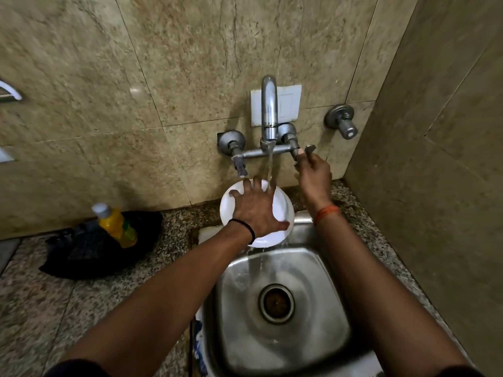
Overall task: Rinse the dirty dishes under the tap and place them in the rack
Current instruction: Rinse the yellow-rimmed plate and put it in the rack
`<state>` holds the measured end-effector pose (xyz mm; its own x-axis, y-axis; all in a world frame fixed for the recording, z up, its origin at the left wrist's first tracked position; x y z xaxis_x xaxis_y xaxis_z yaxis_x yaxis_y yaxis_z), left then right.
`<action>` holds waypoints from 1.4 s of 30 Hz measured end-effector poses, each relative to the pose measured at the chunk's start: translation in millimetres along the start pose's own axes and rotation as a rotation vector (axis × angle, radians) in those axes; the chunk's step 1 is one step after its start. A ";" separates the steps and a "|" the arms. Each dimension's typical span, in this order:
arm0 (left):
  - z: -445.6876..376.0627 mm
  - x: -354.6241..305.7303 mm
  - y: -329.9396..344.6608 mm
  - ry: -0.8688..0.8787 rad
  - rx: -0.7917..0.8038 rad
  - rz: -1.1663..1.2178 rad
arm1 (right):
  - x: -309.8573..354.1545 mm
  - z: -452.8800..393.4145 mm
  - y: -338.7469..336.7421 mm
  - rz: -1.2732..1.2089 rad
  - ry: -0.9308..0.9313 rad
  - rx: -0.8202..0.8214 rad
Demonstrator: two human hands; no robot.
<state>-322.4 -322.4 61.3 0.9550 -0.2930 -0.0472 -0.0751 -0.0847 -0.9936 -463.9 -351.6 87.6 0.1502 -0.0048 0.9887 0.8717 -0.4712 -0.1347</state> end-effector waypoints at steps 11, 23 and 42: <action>0.0 -9.3 -2.8 0.024 0.009 0.033 | -14.2 -20.7 3.8 0.095 0.196 -0.011; 15.5 -5.4 10.6 0.025 0.085 0.047 | -10.8 52.8 28.2 -0.568 0.455 0.426; 28.1 15.2 8.6 -0.029 -0.025 0.255 | -69.2 59.6 -14.7 0.149 0.215 0.108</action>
<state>-300.5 -300.9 49.2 0.9122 -0.2801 -0.2989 -0.3209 -0.0351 -0.9465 -459.3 -291.8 17.1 0.1878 -0.2596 0.9473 0.8937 -0.3549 -0.2744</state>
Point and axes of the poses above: each hand's wrist, its own z-axis away from the middle knuckle, its own y-axis out of the palm, x = y × z, the point moved 6 cm from there along -z, towards the middle knuckle, and after that the axes turned 3 degrees about -x, right-handed, at the moved point
